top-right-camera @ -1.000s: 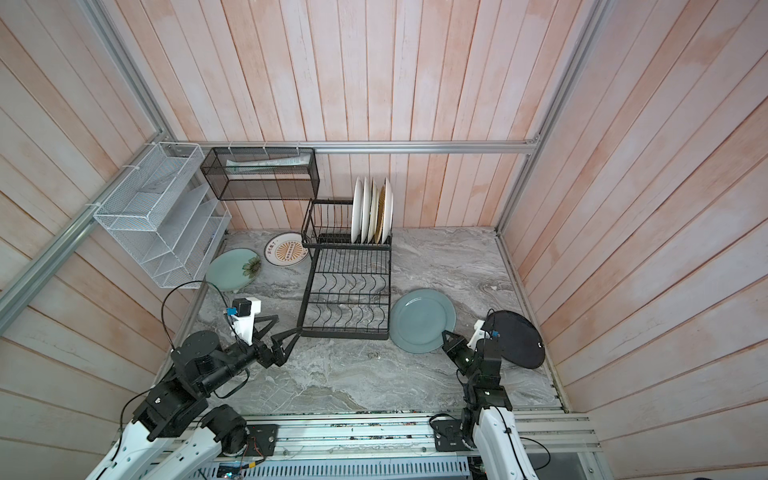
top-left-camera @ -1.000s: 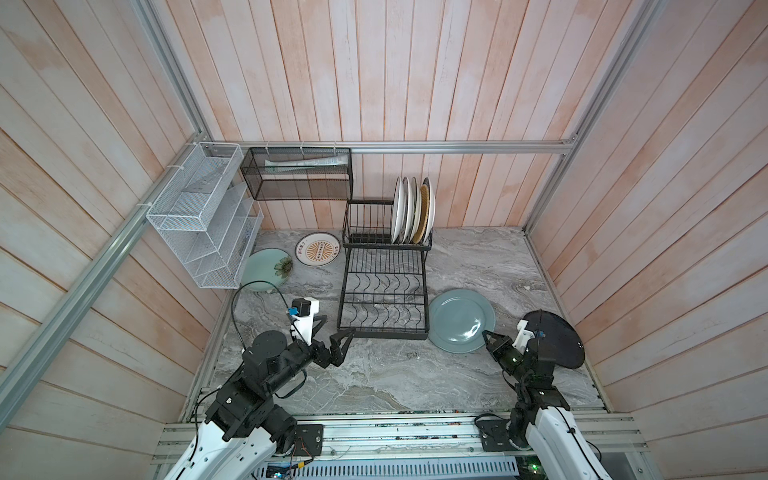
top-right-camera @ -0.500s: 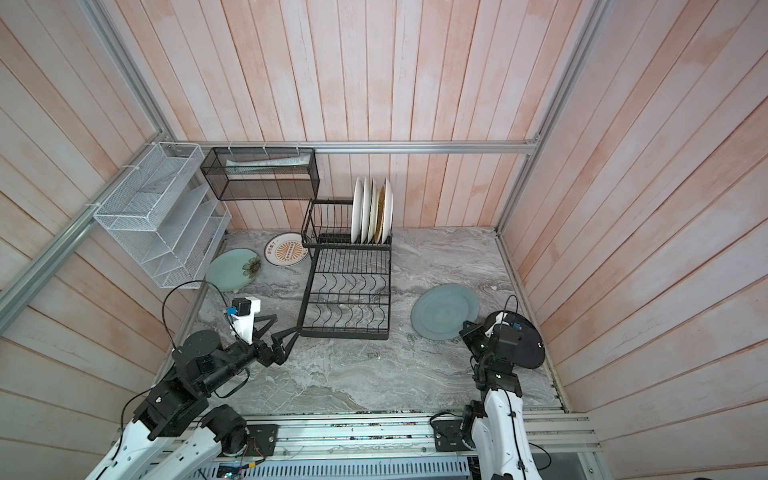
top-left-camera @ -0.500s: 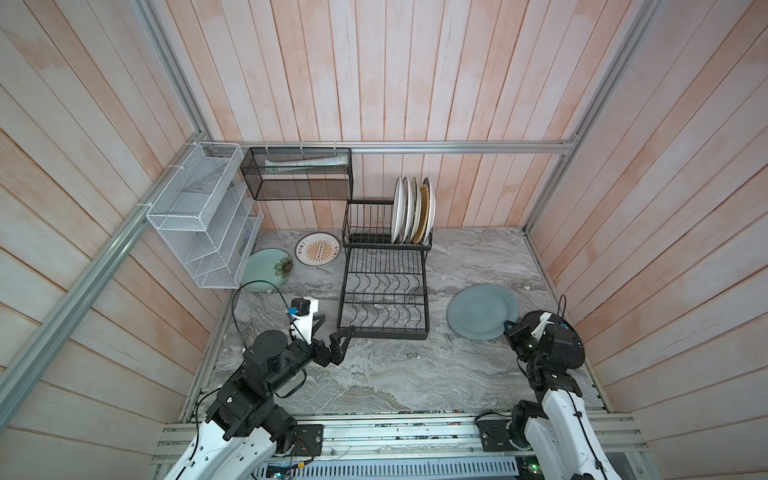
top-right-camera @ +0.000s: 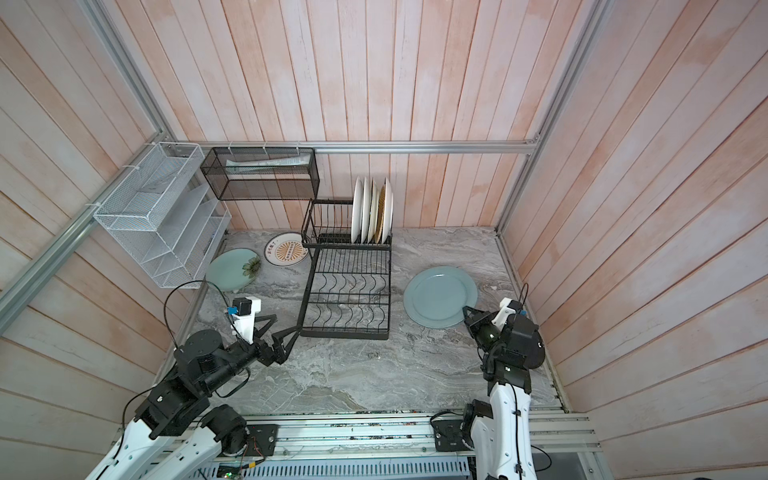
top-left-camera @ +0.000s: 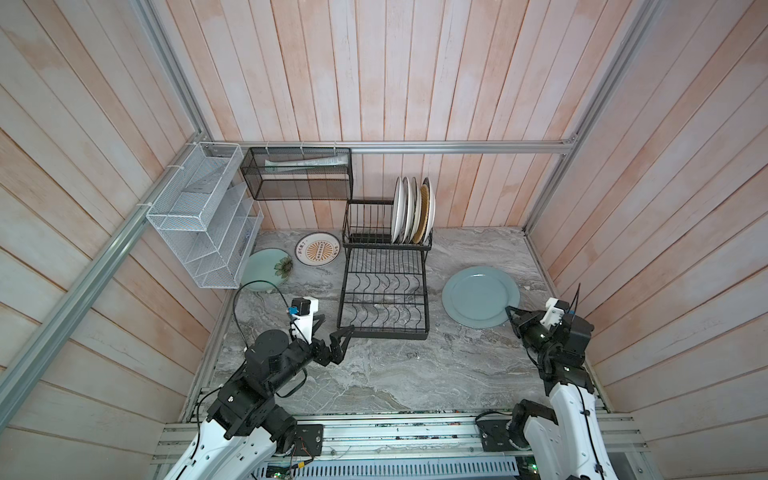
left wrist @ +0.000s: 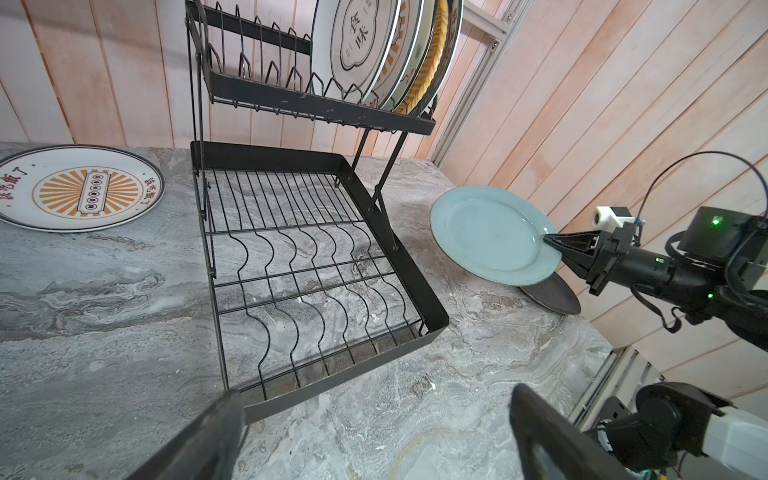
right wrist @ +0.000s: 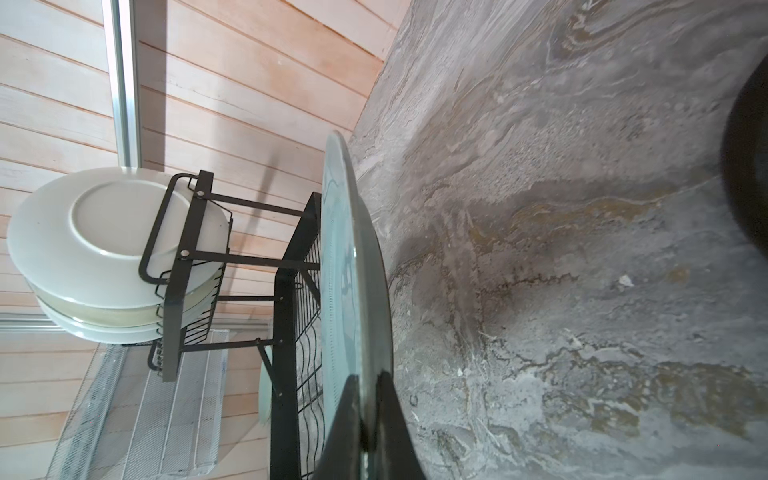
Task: Load the plates into the dish rack
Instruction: 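Grip the raised teal plate edge with the right gripper and lift it upright, then grasp the teal plate's rim with the left gripper while the right gripper holds it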
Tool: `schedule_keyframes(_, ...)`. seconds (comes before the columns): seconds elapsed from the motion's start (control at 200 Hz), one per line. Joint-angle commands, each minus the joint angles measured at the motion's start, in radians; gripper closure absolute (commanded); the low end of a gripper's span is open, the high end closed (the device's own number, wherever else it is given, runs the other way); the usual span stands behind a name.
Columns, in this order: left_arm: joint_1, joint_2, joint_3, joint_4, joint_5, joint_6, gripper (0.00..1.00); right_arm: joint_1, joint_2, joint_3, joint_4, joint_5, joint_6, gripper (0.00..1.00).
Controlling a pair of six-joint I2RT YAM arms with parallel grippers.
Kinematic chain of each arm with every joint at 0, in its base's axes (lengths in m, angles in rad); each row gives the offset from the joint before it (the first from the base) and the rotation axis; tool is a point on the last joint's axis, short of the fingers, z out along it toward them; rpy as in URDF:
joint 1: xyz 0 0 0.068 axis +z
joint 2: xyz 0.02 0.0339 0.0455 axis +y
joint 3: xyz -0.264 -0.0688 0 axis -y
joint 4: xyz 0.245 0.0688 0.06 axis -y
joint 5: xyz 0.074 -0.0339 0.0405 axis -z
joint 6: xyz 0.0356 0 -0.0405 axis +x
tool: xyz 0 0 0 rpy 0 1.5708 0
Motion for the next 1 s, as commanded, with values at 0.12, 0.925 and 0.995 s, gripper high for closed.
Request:
schedule_keyframes(0.12,-0.004,-0.001,-0.013,0.004,-0.002,0.0,0.0,0.035,-0.042,0.086,0.1,-0.138,0.068,1.0)
schedule_keyframes(0.925,-0.248,0.341,-0.039,0.504,-0.047,-0.153,0.0,0.589,0.049,0.033,0.262,0.216,0.196,1.0)
schedule_keyframes(0.995,-0.337,0.446,0.014,0.528,-0.102,-0.083,0.0,0.606,0.062,0.027,0.274,0.234,0.213,1.0)
